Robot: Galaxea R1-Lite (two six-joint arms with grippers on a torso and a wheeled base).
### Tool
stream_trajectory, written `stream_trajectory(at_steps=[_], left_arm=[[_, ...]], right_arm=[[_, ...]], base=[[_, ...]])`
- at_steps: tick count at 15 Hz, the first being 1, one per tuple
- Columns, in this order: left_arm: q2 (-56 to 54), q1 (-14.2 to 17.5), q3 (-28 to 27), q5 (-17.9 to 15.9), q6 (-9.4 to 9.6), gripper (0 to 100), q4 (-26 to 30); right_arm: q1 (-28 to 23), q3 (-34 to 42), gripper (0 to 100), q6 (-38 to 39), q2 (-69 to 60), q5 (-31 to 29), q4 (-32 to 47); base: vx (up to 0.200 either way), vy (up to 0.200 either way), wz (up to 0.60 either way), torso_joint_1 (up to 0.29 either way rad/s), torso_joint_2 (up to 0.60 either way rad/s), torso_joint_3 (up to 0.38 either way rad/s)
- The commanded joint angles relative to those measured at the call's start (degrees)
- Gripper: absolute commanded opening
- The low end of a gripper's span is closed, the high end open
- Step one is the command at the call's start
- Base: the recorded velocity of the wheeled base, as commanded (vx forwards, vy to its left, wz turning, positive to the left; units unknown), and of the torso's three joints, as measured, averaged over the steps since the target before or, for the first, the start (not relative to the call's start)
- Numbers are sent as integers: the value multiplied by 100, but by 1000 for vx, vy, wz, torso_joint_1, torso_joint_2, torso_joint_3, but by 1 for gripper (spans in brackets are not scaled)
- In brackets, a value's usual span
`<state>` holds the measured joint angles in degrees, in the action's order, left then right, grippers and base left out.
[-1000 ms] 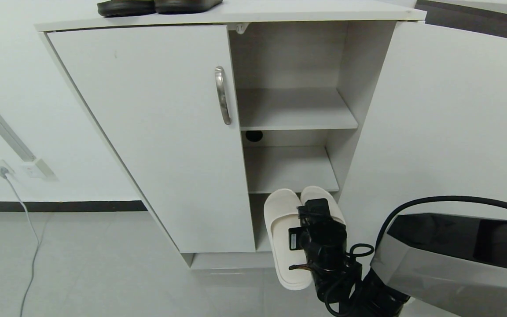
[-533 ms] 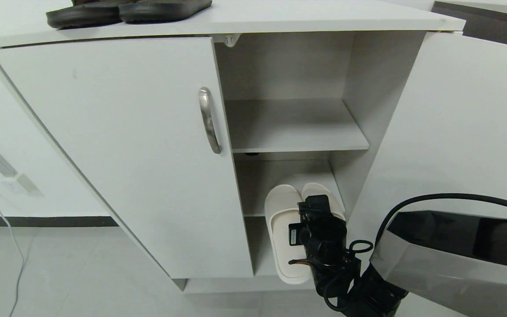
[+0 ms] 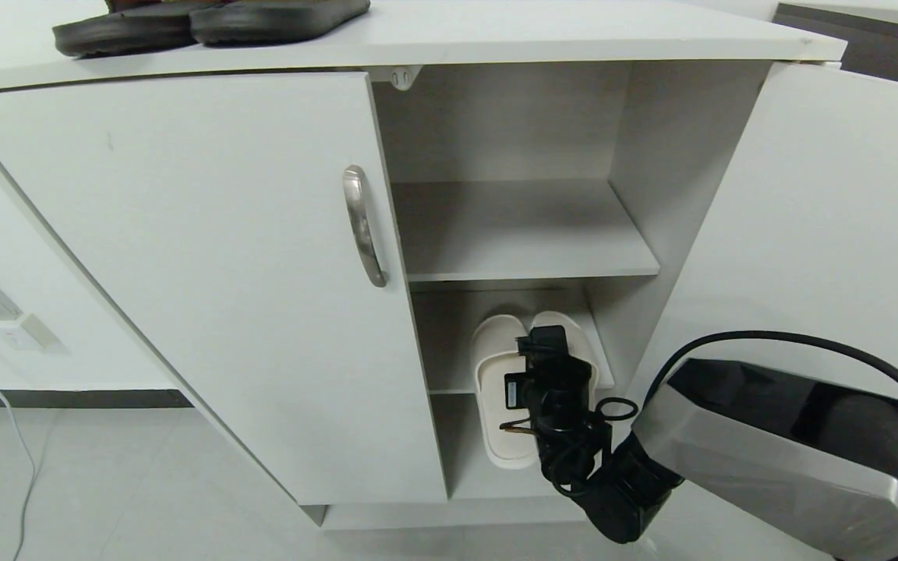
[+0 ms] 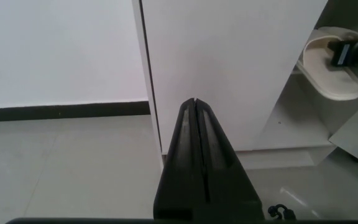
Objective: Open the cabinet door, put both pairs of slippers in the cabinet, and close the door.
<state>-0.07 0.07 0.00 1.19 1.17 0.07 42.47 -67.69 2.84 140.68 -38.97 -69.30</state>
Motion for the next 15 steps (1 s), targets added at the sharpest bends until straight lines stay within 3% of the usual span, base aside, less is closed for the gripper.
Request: stream_trajectory(at_steps=[1, 7, 15], left_arm=[[7, 1, 0, 4, -3, 0, 1], [7, 1, 0, 4, -3, 0, -7], [7, 1, 0, 12, -3, 0, -7]], right_arm=[[-125, -525, 0, 24, 135, 39, 374], [-406, -2187, 0, 32, 548, 92, 1525], [-609, -3197, 0, 32, 803, 373, 2299]], base=[[0, 0, 0, 0, 0, 0], [0, 0, 0, 0, 0, 0], [0, 0, 0, 0, 0, 0]])
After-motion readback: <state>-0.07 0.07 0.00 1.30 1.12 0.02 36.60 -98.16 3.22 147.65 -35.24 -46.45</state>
